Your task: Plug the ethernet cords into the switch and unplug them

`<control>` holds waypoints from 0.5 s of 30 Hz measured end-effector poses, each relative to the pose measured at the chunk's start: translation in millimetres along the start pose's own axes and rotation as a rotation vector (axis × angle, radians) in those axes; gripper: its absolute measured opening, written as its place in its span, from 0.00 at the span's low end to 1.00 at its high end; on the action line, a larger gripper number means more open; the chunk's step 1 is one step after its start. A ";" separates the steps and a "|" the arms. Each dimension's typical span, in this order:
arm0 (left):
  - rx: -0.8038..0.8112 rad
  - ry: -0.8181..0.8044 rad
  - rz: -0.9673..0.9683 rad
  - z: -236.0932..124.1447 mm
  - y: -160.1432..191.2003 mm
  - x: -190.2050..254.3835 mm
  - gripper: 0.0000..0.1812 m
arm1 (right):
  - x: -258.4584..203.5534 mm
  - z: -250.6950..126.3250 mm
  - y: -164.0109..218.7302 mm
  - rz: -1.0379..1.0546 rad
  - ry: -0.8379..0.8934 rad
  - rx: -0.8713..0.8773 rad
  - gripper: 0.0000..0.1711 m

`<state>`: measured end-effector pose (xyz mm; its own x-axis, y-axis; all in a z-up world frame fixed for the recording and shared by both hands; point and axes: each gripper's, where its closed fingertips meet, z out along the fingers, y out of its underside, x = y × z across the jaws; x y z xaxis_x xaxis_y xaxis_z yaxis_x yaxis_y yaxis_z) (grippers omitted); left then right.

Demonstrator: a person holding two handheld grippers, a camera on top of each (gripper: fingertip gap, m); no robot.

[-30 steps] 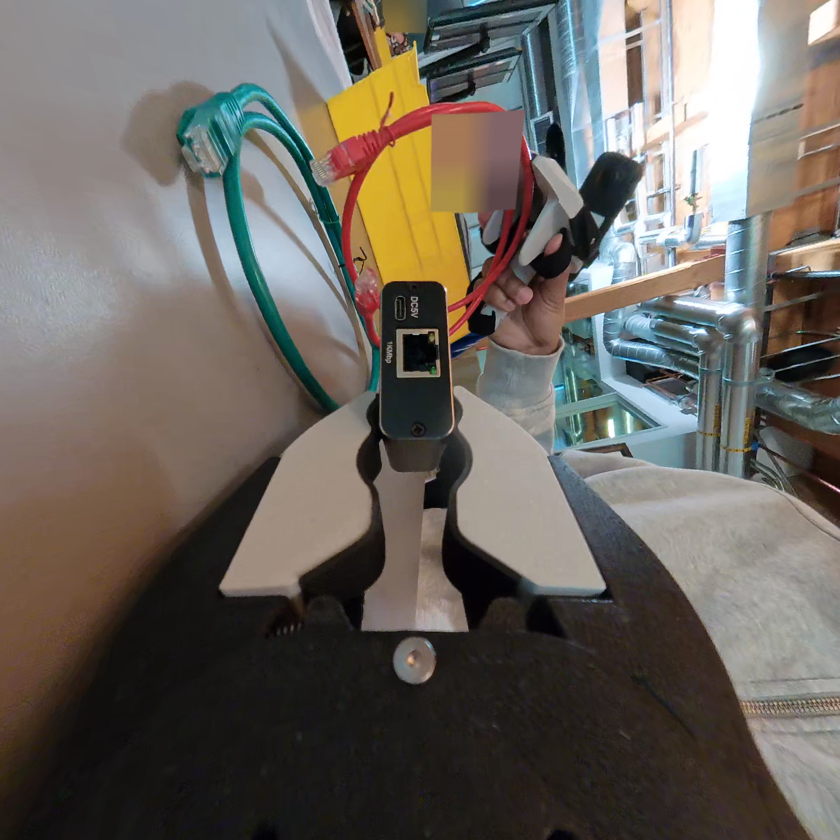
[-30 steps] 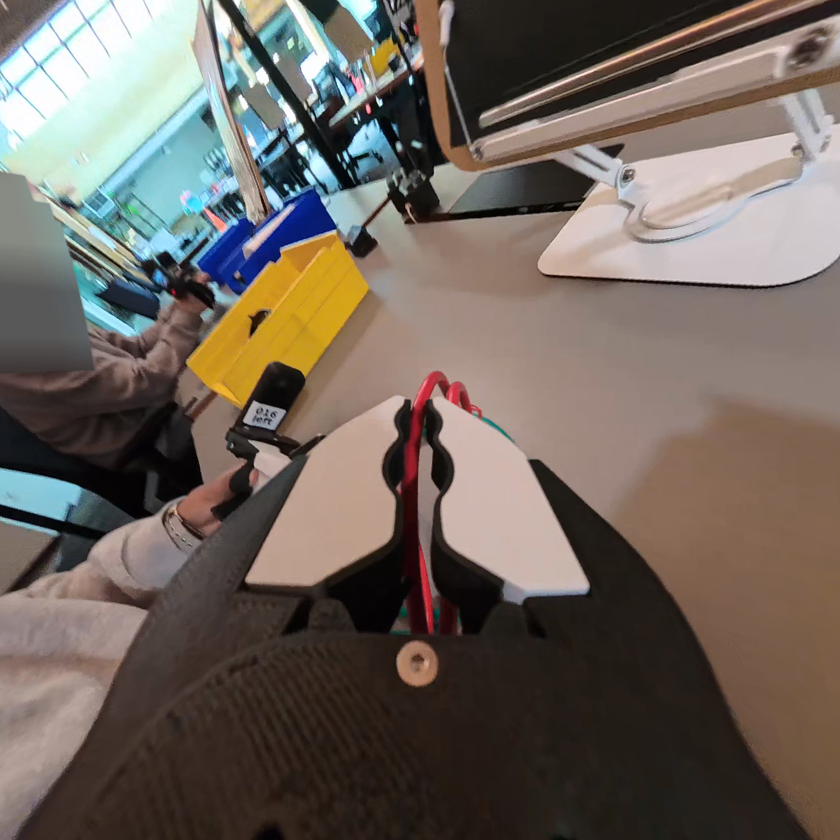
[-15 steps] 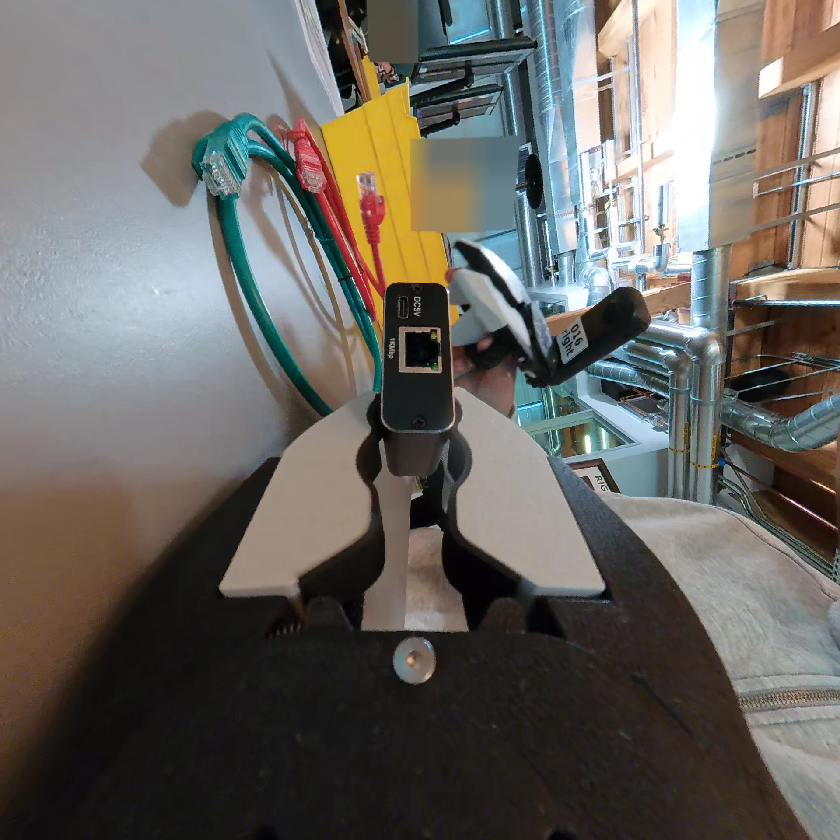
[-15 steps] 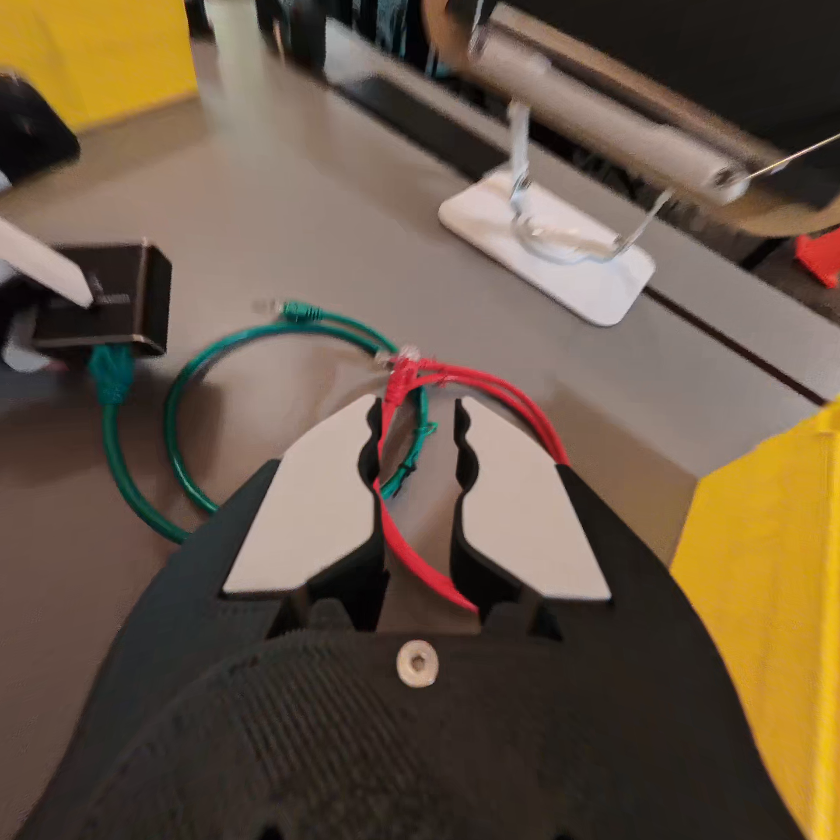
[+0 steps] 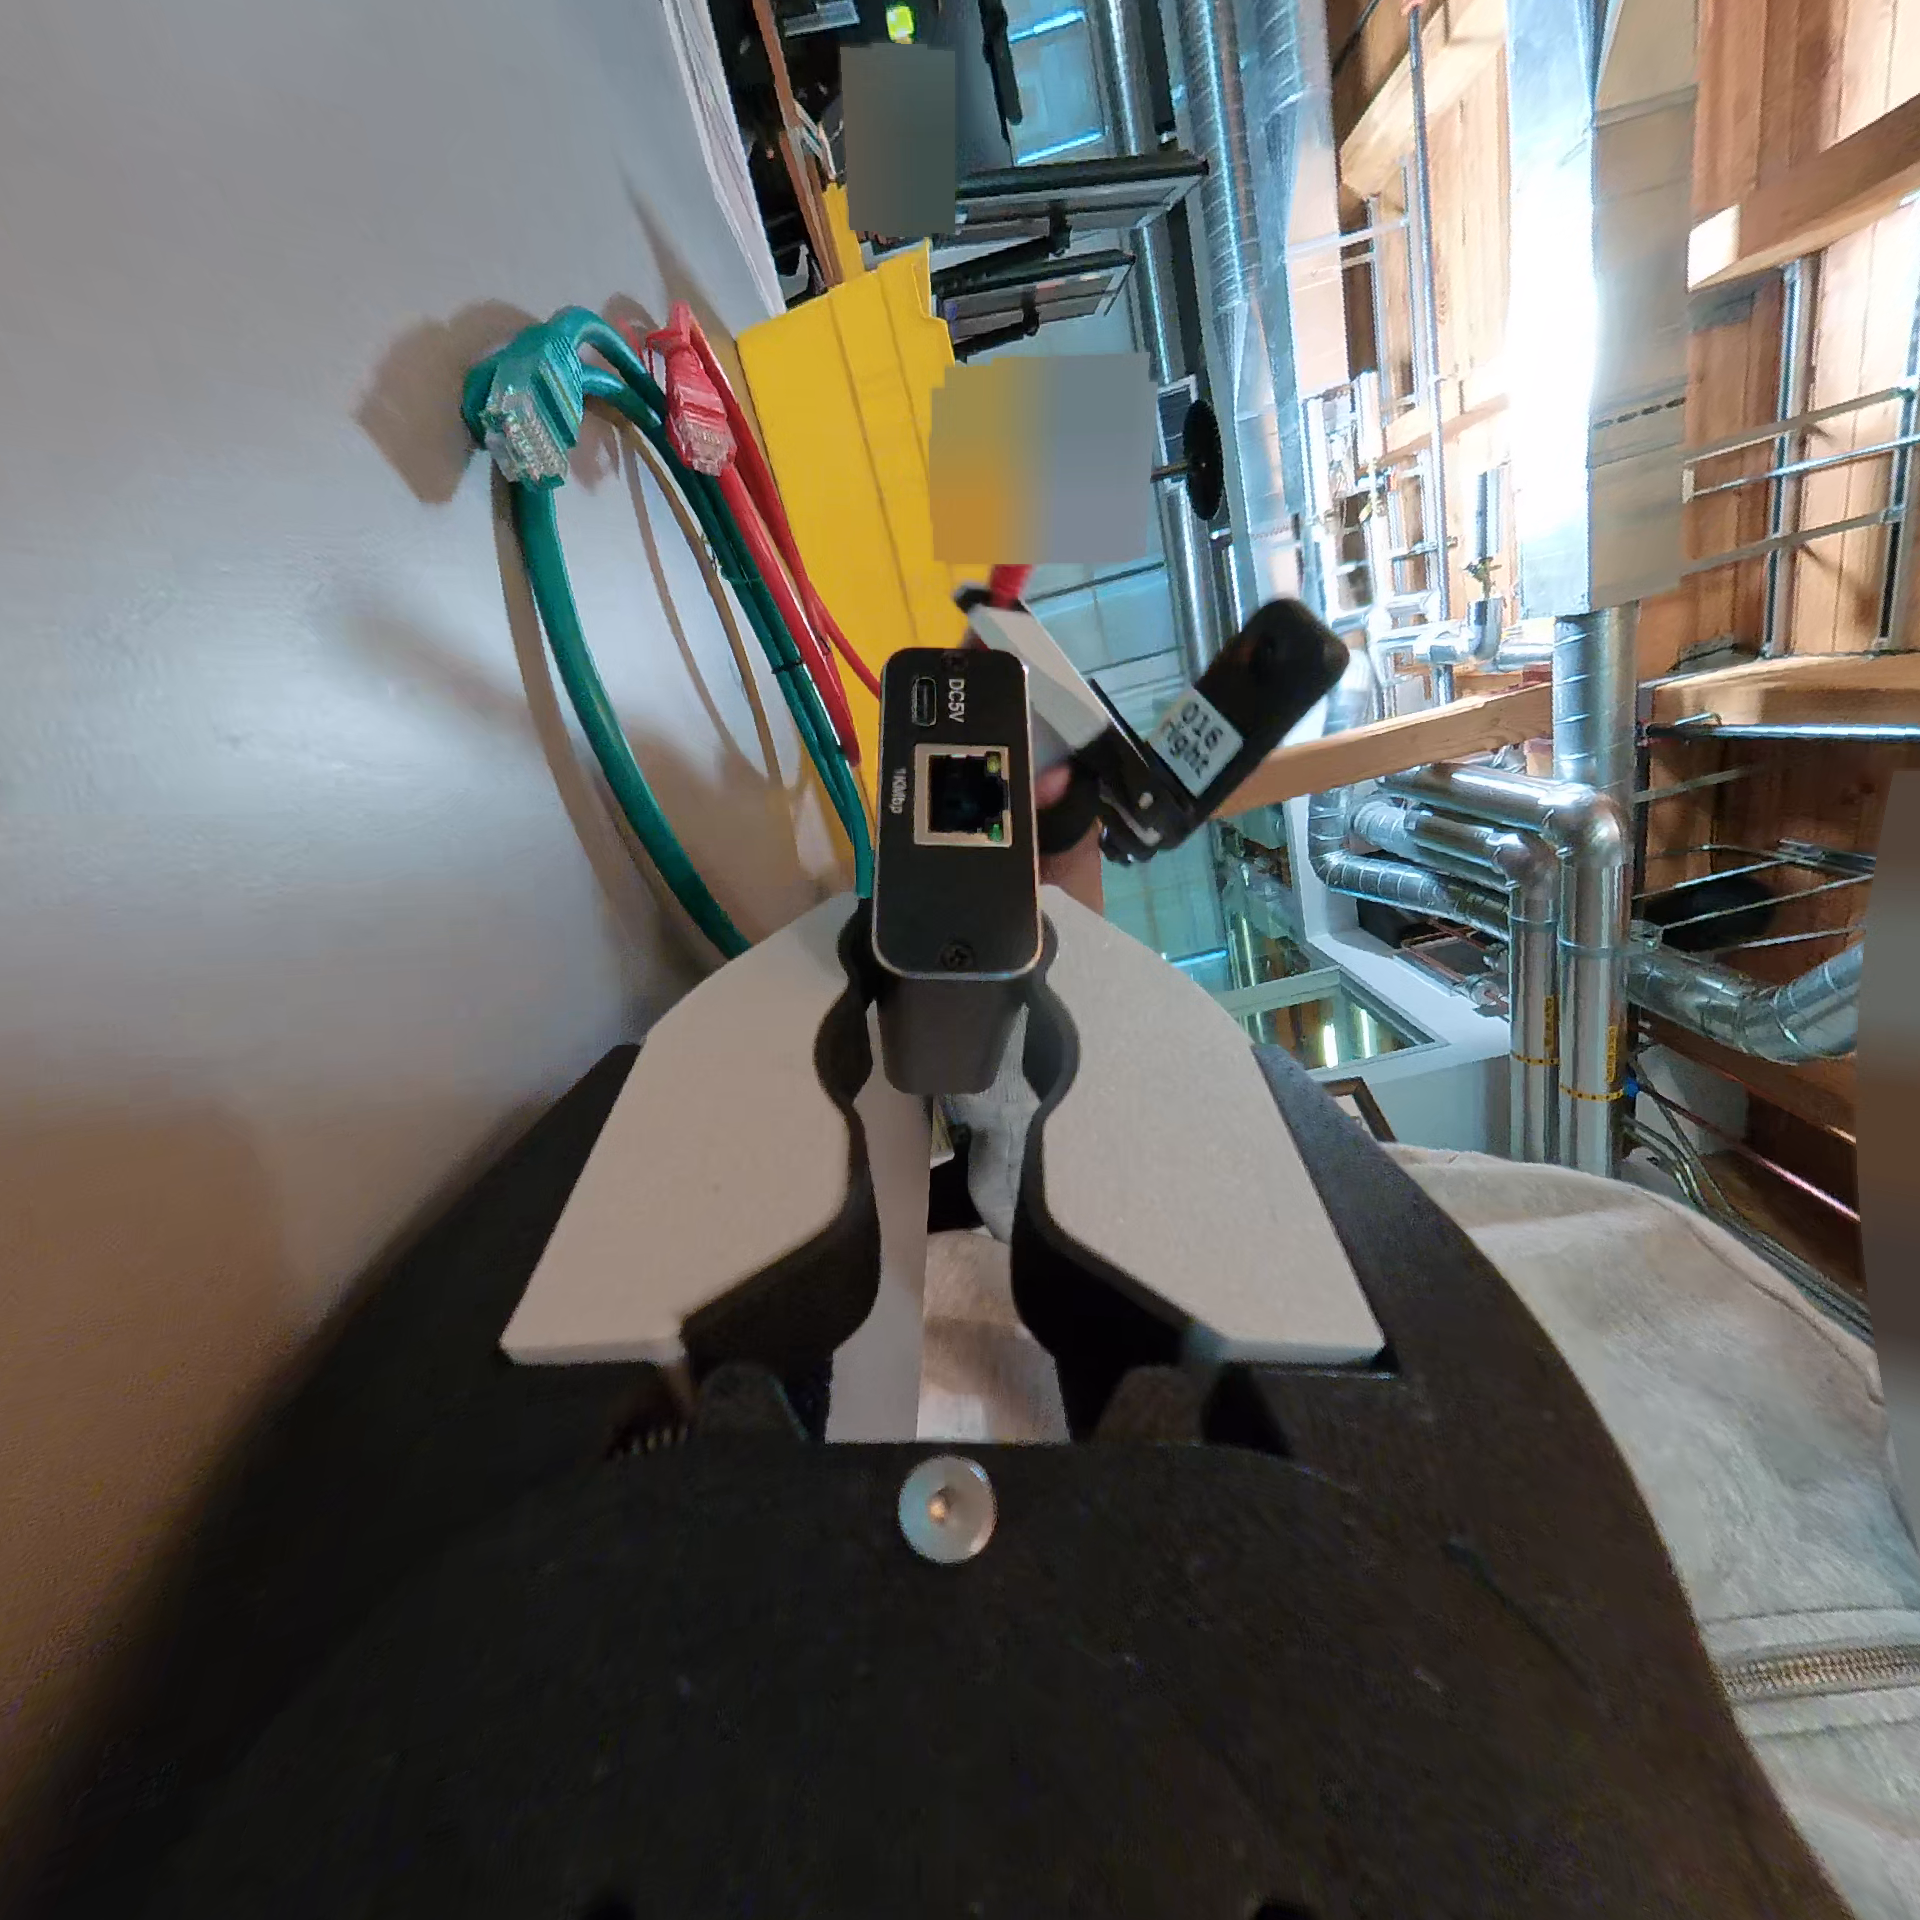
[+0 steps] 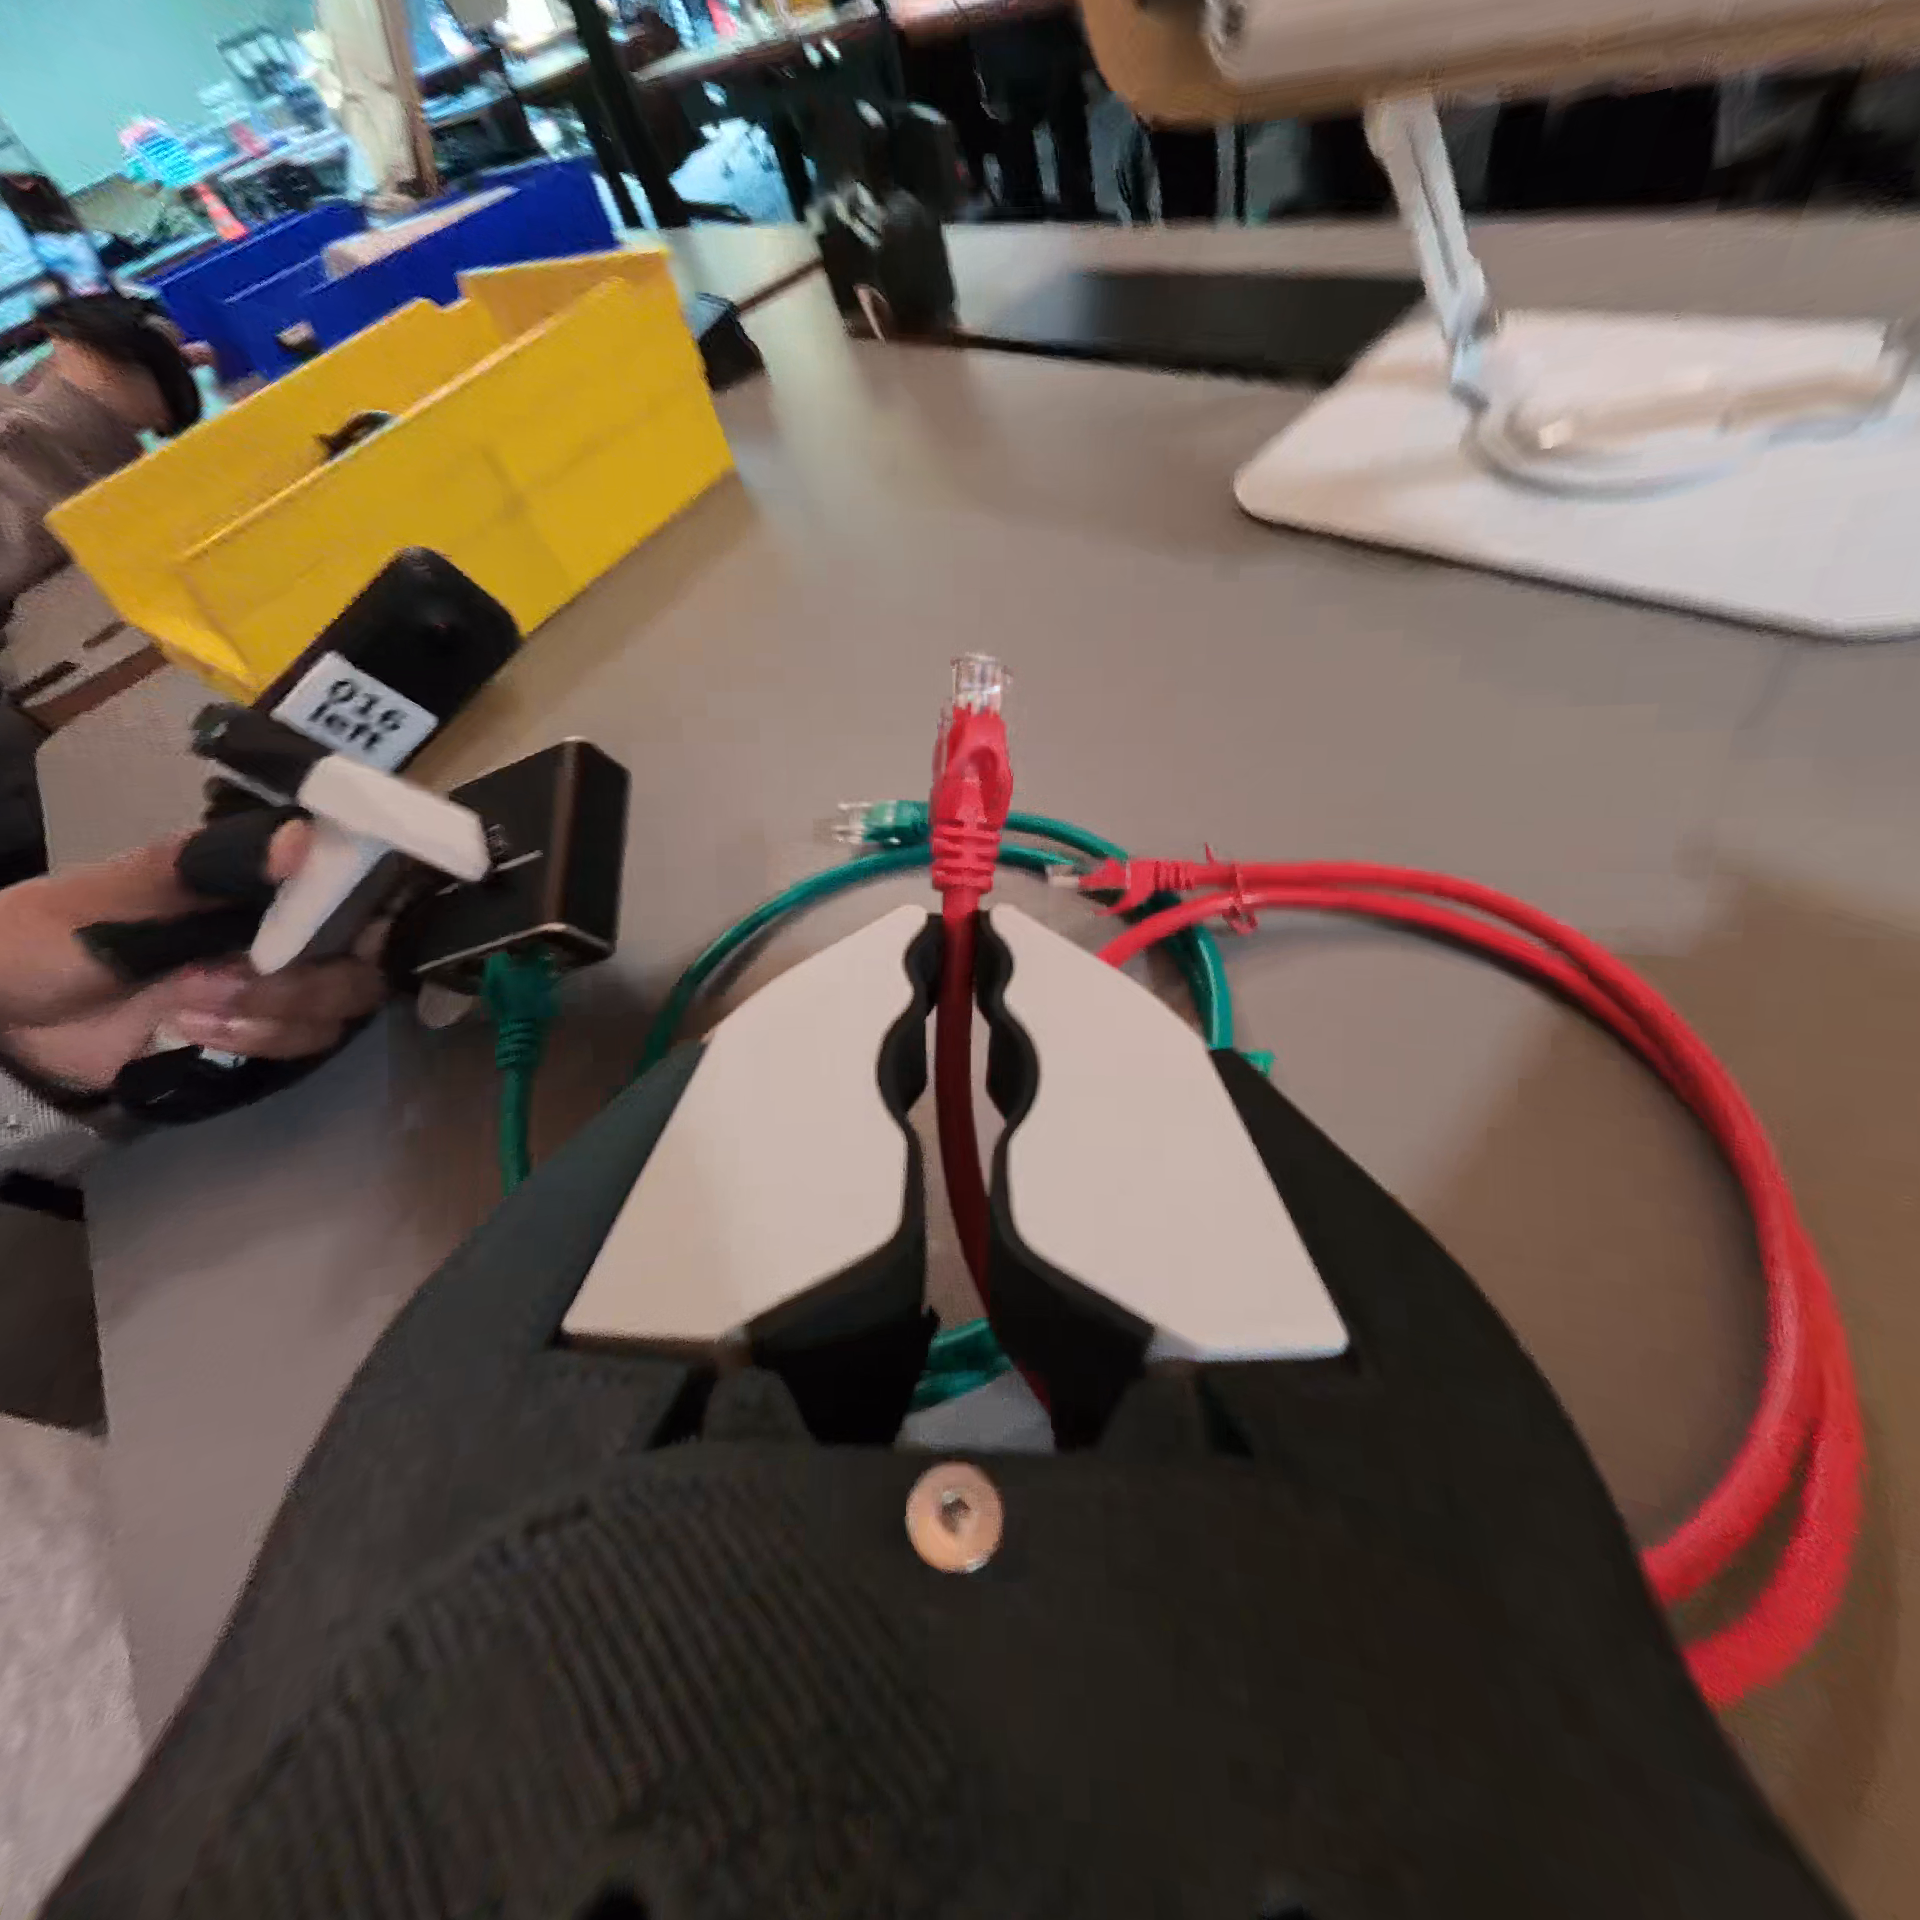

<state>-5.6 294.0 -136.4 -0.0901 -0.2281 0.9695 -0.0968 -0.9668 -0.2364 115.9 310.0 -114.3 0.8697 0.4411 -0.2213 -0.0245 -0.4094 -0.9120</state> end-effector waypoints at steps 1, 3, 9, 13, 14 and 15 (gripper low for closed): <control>0.014 0.004 -0.006 -1.0 -2.0 0.1 0.14 | -7.3 -2.7 -1.7 -0.065 -0.001 0.000 0.03; 0.061 0.012 -0.023 -4.7 -8.3 -0.1 0.14 | -25.9 -4.1 -1.3 -0.227 0.005 -0.026 0.03; 0.262 0.007 -0.048 -24.1 -32.5 -2.8 0.13 | -104.9 14.0 21.2 -0.608 -0.030 -0.169 0.03; 0.318 -0.031 -0.003 -27.0 -35.1 -2.6 0.14 | -128.9 28.1 51.5 -0.698 -0.021 -0.296 0.03; 0.324 -0.034 0.006 -25.4 -34.0 -1.8 0.14 | -130.5 31.2 57.3 -0.700 -0.012 -0.316 0.03; 0.328 -0.028 0.006 -22.8 -32.2 -0.7 0.14 | -129.1 33.4 61.1 -0.704 0.009 -0.333 0.03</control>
<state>-25.1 327.9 -131.0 -0.0618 -0.2328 0.9706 0.2288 -0.9498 -0.2133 -14.3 254.7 -153.0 0.6300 0.6798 0.3755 0.6828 -0.2543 -0.6849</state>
